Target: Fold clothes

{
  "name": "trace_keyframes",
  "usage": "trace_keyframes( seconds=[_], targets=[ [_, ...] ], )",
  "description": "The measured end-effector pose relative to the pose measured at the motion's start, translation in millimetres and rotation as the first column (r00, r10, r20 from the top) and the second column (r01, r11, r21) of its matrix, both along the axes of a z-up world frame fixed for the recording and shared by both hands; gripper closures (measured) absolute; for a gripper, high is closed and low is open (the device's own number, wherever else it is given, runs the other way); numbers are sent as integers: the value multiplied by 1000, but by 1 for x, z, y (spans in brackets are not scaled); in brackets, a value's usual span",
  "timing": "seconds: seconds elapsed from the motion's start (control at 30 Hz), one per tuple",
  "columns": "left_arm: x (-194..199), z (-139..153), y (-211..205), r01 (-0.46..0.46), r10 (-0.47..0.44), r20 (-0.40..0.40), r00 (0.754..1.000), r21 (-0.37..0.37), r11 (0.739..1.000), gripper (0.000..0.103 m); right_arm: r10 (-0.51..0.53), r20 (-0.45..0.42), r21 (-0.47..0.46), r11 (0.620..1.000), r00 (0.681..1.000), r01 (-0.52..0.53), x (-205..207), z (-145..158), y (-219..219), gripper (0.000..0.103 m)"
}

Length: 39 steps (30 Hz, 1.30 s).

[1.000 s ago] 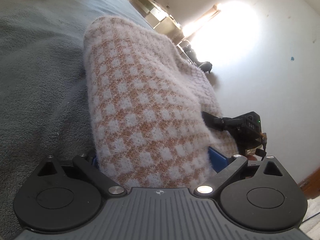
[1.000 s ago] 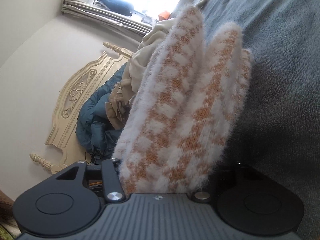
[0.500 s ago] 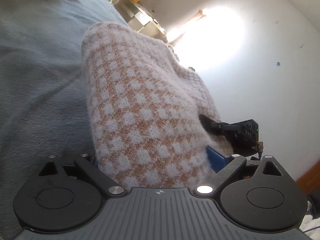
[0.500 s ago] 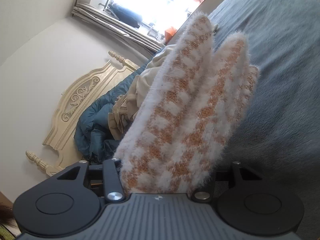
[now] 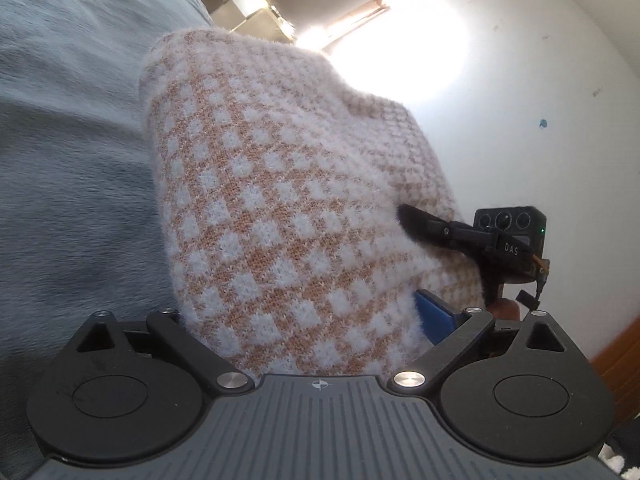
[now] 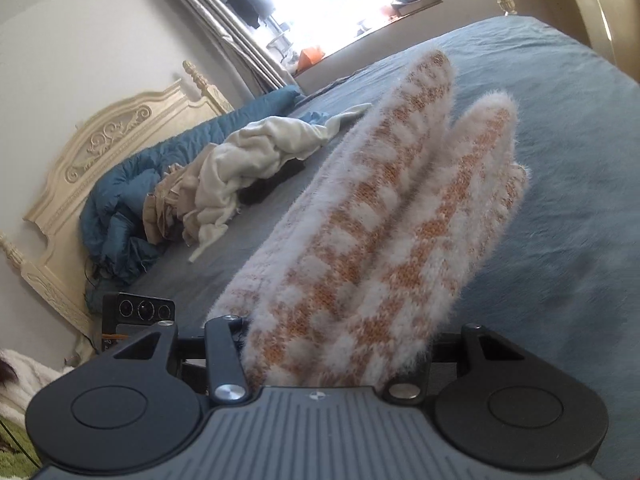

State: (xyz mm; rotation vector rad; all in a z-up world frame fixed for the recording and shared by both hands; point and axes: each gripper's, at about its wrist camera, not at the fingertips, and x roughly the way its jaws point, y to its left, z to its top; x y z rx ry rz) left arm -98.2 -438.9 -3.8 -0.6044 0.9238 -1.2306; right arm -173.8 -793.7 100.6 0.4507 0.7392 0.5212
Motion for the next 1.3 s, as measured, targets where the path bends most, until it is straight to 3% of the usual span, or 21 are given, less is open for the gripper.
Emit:
trace_keyframes(
  seconds=[0.13, 0.3, 0.4, 0.5, 0.57, 0.63, 0.73, 0.93, 1.0, 1.1, 1.13, 1.2, 1.3],
  targets=[
    [10, -16, -40, -1, 1, -8, 1000, -7, 1000, 5, 45, -13, -55, 997, 999, -46, 9, 3, -44, 49],
    [13, -33, -73, -13, 12, 25, 1000, 44, 999, 5, 33, -56, -56, 998, 998, -36, 21, -27, -88, 47],
    [-1, -33, -66, -24, 17, 111, 994, 62, 998, 4, 21, -77, -14, 1000, 997, -22, 26, -55, -104, 44],
    [-7, -33, -60, -27, 16, 148, 989, 73, 997, 4, 22, -60, 40, 999, 998, -19, 26, -71, -113, 40],
    [-11, -32, -56, -29, 15, 172, 985, 80, 996, 4, 4, -73, 42, 999, 997, -1, 25, -79, -118, 32],
    [-13, -31, -51, -26, 8, 193, 981, 93, 995, 4, -28, -122, 17, 999, 992, 30, 26, -85, -123, 18],
    [-21, -21, -36, -19, -2, 194, 981, 108, 994, 4, -74, -162, -47, 997, 984, 67, 26, -83, -124, 7],
    [-26, -15, -9, 22, -54, 213, 976, 151, 988, 5, -235, -133, -199, 958, 963, 206, 9, -61, -126, 5],
    [-26, -11, 12, 18, -55, 224, 973, 162, 987, 6, -298, -92, -248, 931, 950, 268, -2, -50, -123, 5],
    [-18, 5, 51, -27, -12, 268, 963, 141, 990, 6, -377, 46, -299, 879, 925, 373, -26, -25, -114, 5],
    [-12, 13, 62, -55, 14, 296, 955, 130, 990, 6, -416, 127, -316, 844, 901, 434, -35, -12, -103, 5],
    [3, 39, 37, -121, 68, 364, 929, 126, 985, 6, -493, 279, -345, 749, 824, 565, -50, 6, -76, 5],
    [30, 69, -11, -178, 87, 457, 885, 159, 971, 6, -610, 445, -363, 547, 656, 754, -74, 13, -8, 6]
  ],
)
